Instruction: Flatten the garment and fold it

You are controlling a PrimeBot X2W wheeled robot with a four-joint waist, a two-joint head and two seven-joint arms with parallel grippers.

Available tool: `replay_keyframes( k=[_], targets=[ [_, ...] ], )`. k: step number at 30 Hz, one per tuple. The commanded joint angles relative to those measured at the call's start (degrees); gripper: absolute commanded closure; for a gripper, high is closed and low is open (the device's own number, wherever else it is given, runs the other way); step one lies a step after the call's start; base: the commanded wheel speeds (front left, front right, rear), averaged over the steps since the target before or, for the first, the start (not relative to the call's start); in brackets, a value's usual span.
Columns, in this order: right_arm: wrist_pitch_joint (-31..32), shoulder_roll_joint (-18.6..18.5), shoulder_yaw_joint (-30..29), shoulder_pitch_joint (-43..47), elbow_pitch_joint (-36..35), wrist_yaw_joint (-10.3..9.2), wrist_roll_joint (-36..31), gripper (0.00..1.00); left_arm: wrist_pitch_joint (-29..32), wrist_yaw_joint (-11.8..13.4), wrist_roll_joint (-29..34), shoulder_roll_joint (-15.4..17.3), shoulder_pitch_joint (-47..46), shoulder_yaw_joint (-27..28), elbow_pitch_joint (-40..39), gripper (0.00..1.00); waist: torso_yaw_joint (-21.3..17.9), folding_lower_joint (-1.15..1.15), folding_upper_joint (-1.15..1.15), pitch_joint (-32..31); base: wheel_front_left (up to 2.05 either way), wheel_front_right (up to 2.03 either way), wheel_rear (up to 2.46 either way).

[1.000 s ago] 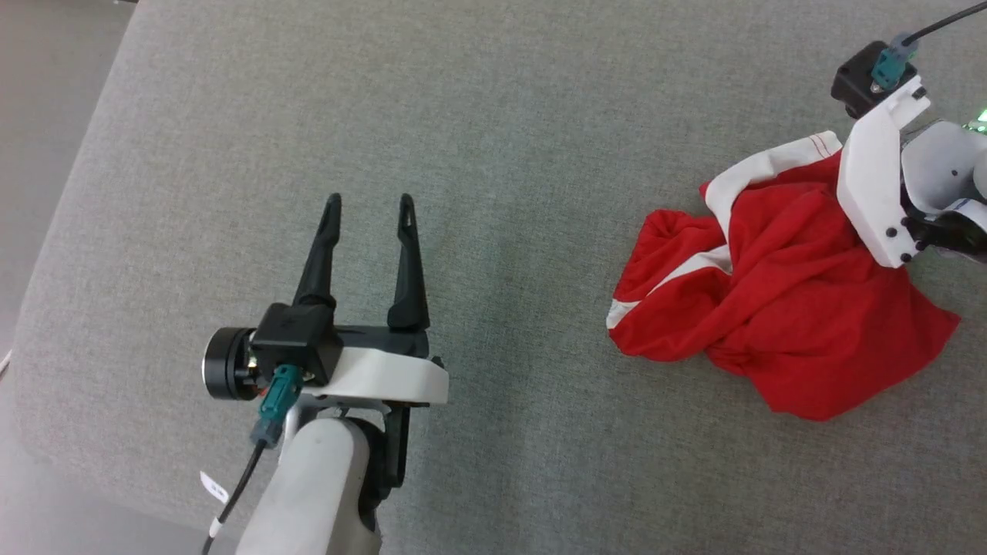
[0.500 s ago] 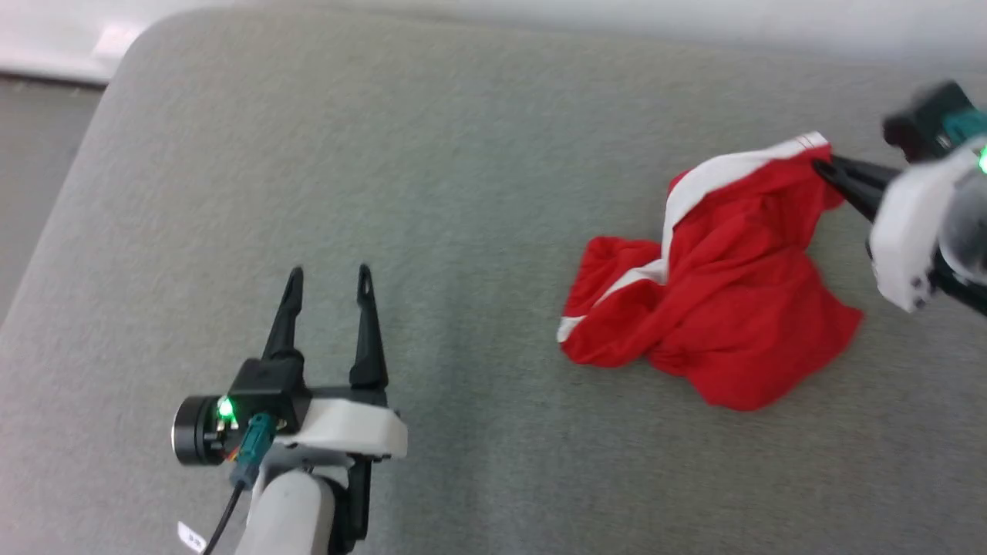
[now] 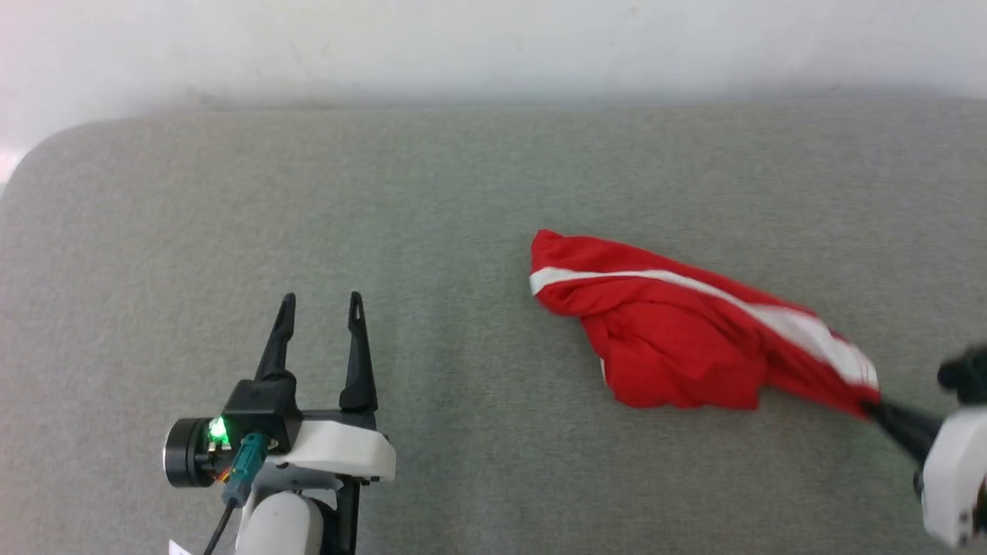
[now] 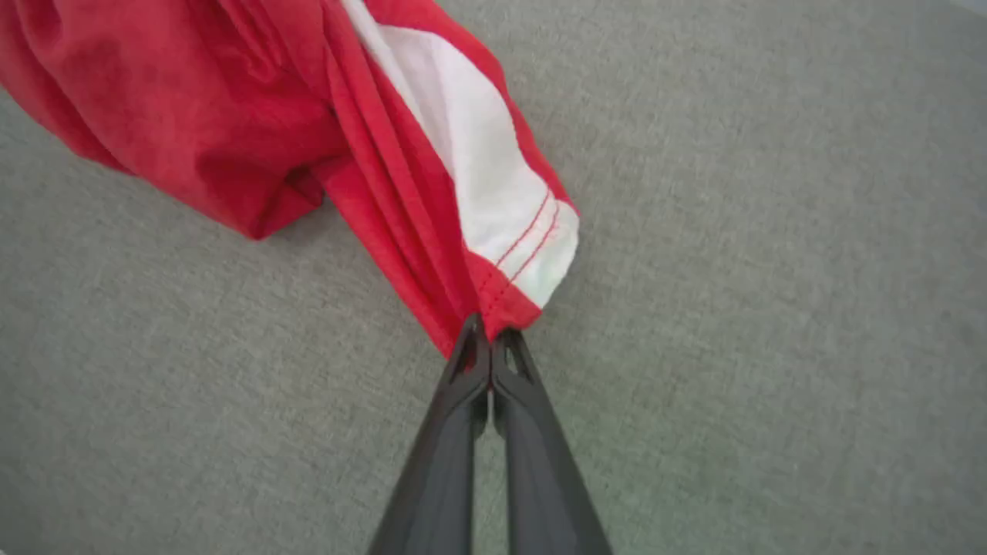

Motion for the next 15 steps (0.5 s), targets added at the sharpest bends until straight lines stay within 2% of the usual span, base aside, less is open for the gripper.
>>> replay_keyframes(
  k=[1,6,7,8,9,15],
  targets=[
    [-0.45,1.07,-0.77,2.77,1.09,-0.06,-0.5,1.0,-0.27,-0.29,0.42,-0.08,0.87,0.29,0.18,0.0,-1.79,0.01,0.0,-1.73,0.0,0.0,0.0],
    [-0.71,5.56,-3.44,9.8,3.96,-0.06,-1.89,1.0,-0.27,-0.82,0.76,-0.08,0.86,0.65,0.84,0.0,-2.17,0.01,0.0,-2.36,0.0,0.0,0.0],
    [-1.68,6.5,-4.79,10.3,4.5,-0.06,-2.35,0.75,-0.27,-1.05,1.01,-0.01,0.74,0.84,1.01,0.0,-2.41,0.01,0.0,-2.6,0.0,0.0,0.0],
    [-2.71,7.29,-6.14,10.66,5.01,-0.06,-3.05,0.08,-0.27,-1.29,1.27,0.16,0.53,1.03,1.12,0.0,-2.63,0.01,0.0,-2.78,0.0,0.0,0.0],
    [-3.84,7.91,-7.68,10.83,5.49,-0.06,-3.98,0.0,-0.27,-1.57,1.5,0.41,0.21,1.26,1.21,0.0,-2.86,0.01,0.0,-2.95,0.0,0.0,0.0],
    [-8.12,9.83,-20.5,12.25,5.66,-0.06,-12.99,0.0,-0.27,-4.87,2.37,3.6,-5.7,2.09,3.21,0.0,-3.64,0.01,0.0,-3.65,0.0,0.0,0.0]
  ],
)
